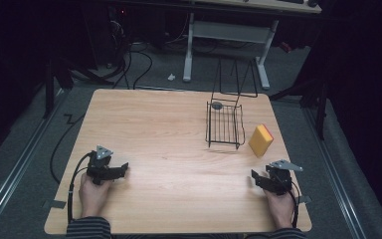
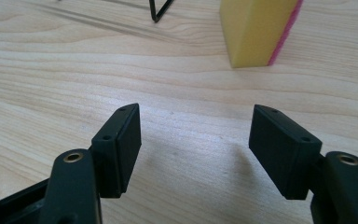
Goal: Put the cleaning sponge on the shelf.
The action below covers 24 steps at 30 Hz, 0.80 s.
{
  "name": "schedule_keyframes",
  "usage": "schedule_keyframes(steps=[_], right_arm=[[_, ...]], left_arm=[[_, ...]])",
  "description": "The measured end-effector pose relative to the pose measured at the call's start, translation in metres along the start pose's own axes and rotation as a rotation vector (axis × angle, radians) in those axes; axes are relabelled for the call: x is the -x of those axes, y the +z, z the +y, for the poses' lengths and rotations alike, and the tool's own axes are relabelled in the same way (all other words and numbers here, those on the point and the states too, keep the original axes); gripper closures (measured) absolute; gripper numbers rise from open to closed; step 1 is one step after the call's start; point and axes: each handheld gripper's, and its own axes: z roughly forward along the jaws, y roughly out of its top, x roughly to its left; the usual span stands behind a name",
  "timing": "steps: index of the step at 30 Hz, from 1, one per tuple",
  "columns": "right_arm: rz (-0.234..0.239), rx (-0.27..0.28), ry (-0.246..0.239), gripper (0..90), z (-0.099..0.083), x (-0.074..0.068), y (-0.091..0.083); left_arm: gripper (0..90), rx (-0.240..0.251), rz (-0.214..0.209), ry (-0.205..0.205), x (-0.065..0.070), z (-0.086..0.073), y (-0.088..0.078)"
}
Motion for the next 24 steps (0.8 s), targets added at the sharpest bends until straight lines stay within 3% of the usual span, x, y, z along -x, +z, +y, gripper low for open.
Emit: schedule_keyframes(steps=[12,24], right_arm=[[-0.017,0.028,0.035,34.8,0.001,0.012,-0.009],[-0.041,0.072,0.031,34.3,0.015,0.022,-0.018]], left_arm=[[17.3,0.000,0.000,0.000,0.000,0.000,0.000],[17.4,0.000,0.000,0.000,0.000,0.000,0.000]])
